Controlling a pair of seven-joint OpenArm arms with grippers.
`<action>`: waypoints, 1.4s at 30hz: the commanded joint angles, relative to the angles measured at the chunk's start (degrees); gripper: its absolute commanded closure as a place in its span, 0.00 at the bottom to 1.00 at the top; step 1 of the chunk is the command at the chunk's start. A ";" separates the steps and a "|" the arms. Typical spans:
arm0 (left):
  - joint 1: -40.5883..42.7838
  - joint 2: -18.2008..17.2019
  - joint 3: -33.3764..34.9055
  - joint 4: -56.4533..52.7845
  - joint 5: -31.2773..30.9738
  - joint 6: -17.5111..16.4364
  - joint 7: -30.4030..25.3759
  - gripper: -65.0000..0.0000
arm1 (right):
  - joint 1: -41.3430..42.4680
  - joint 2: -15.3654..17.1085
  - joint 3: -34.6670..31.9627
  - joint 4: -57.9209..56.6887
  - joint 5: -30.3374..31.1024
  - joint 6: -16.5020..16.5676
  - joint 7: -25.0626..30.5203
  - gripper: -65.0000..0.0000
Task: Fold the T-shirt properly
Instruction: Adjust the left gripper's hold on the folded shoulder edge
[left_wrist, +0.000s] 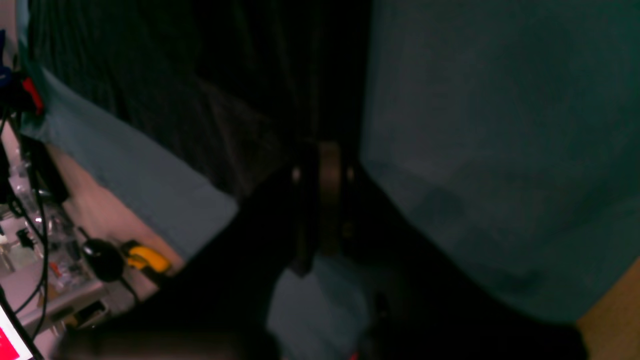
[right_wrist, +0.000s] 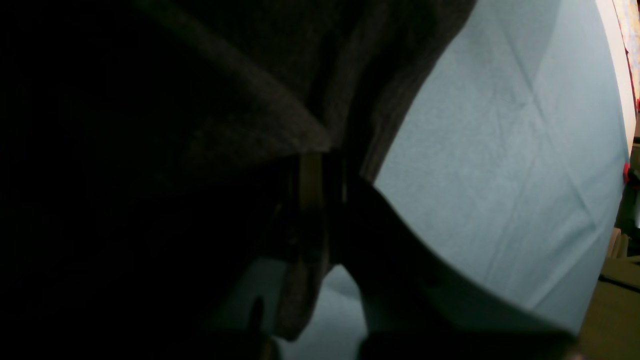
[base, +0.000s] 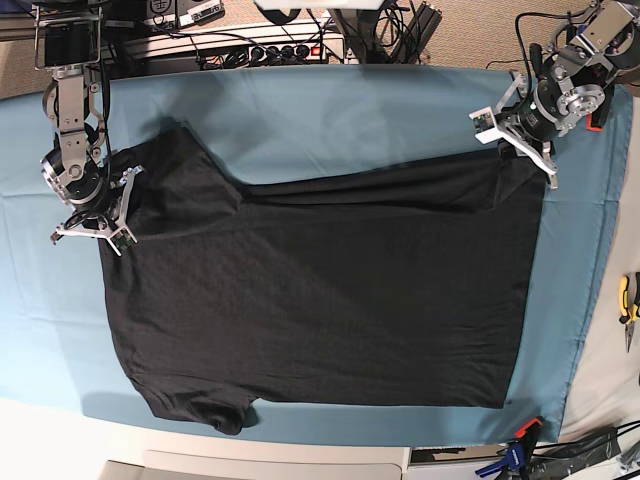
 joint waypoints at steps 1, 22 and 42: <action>-0.31 -1.07 -0.42 0.87 0.42 0.68 0.15 1.00 | 0.94 1.27 0.66 0.81 0.02 -0.74 0.48 1.00; -3.30 -1.09 -0.42 0.87 -3.72 1.86 1.66 1.00 | 0.94 1.27 0.66 0.81 0.02 -0.74 0.20 1.00; -3.96 -1.11 -0.39 0.87 -6.03 0.79 2.75 1.00 | 0.94 1.27 0.66 0.81 0.04 -0.74 0.00 1.00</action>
